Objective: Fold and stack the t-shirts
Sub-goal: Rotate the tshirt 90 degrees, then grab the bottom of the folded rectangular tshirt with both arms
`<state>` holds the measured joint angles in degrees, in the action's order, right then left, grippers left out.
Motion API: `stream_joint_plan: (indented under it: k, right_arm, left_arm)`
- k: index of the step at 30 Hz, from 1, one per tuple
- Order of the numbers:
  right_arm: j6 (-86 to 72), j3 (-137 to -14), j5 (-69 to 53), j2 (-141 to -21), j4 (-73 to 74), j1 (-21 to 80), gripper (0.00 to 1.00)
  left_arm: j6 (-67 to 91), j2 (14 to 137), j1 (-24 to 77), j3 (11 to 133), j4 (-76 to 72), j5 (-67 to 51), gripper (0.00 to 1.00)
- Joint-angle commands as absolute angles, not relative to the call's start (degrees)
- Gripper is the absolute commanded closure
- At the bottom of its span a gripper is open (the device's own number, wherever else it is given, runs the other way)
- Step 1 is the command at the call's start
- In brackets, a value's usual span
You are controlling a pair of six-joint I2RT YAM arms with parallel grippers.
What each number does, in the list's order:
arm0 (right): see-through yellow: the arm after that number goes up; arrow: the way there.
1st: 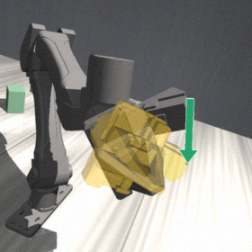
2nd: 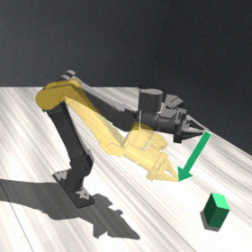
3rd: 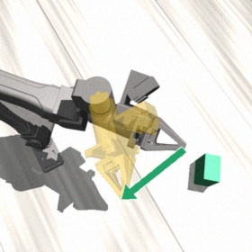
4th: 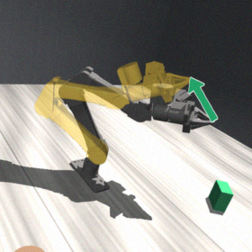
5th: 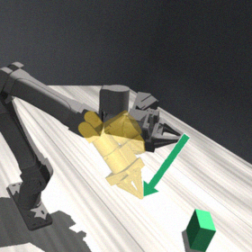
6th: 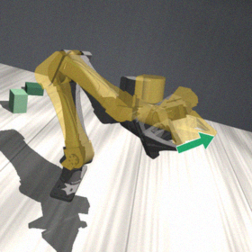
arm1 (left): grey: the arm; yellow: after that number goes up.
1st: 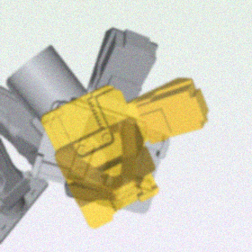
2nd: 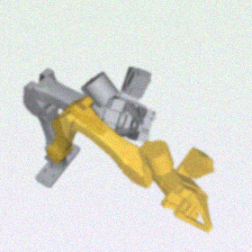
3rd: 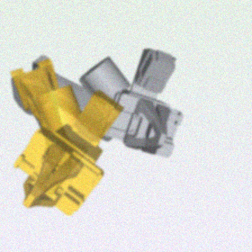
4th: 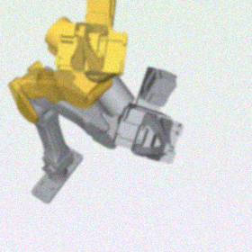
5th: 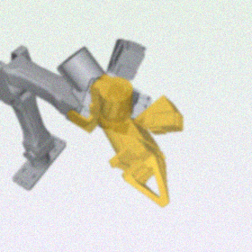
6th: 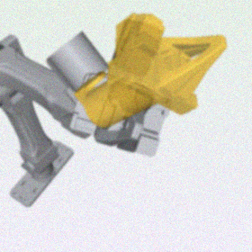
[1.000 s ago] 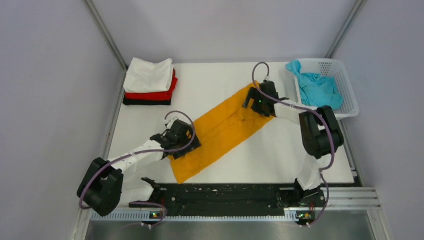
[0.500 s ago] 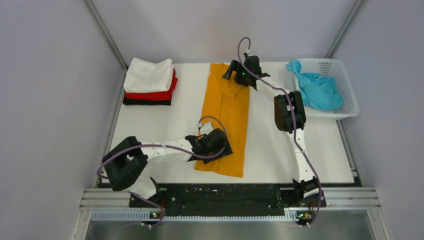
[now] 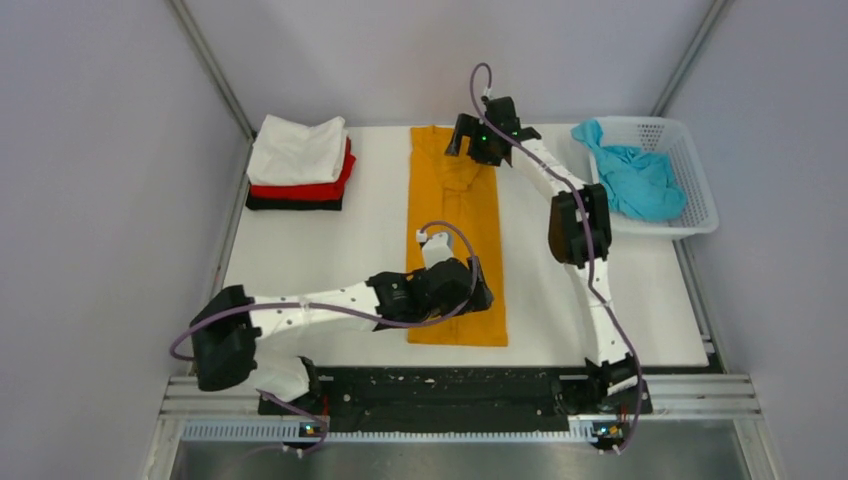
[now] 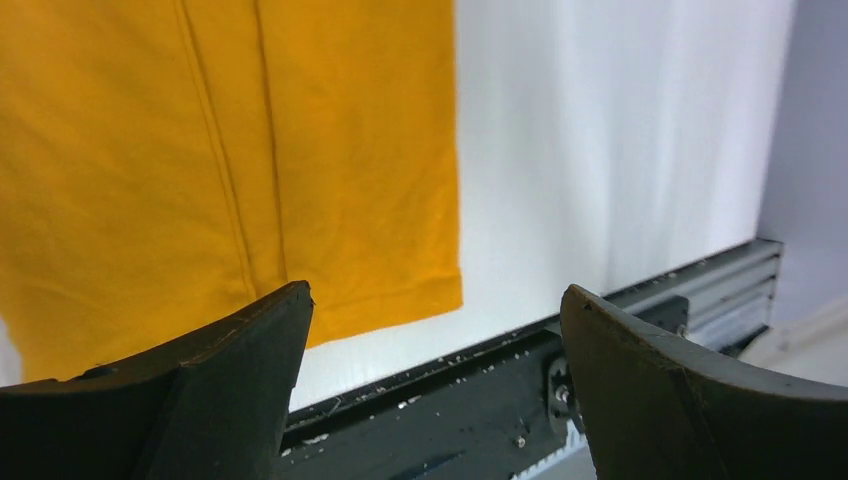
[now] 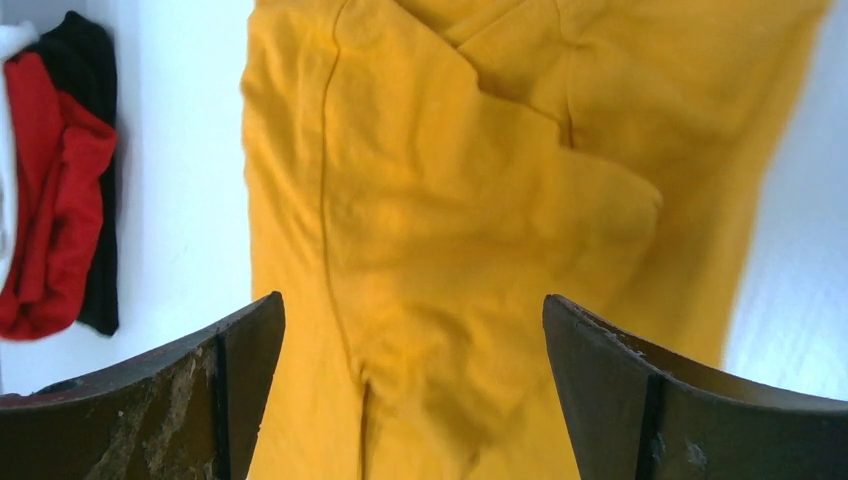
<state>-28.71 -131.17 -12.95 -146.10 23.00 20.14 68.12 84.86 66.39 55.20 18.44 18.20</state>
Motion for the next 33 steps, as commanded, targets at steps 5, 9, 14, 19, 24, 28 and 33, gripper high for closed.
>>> stream_joint_plan:
  k: [5, 9, 14, 19, 24, 28, 33]
  right_arm:
    - [-25.04, -102.78, -6.87, -110.55, 26.27, 21.01, 0.01]
    - [-27.84, -71.38, -1.86, -90.81, 20.98, 25.04, 0.01]
    - [-36.24, -44.99, 0.51, -72.70, 19.58, 31.25, 0.01]
    - [-38.17, -33.05, -6.45, -62.60, 21.38, 36.17, 0.01]
    - [-41.49, -28.52, -8.69, -59.92, 20.75, 40.68, 0.04]
    - [-44.56, -25.42, -10.49, -60.31, 17.46, 42.72, 0.16]
    - [-47.00, -23.78, -8.71, -59.42, 18.88, 44.82, 0.22]
  left_arm:
    - [66.59, 67.23, 66.84, 46.36, 30.51, 28.65, 0.01]
    - [65.69, 61.16, 66.37, 39.30, 32.08, 28.82, 0.01]
    - [64.43, 57.41, 65.10, 31.24, 26.42, 24.00, 0.01]
    - [62.53, 60.06, 62.94, 27.83, 17.63, 18.87, 0.03]
    - [64.44, 63.85, 61.83, 27.05, 16.32, 20.22, 0.24]
    - [65.70, 65.54, 61.26, 25.43, 14.28, 17.86, 0.40]
    - [67.17, 66.62, 61.33, 23.77, 12.90, 16.22, 0.66]
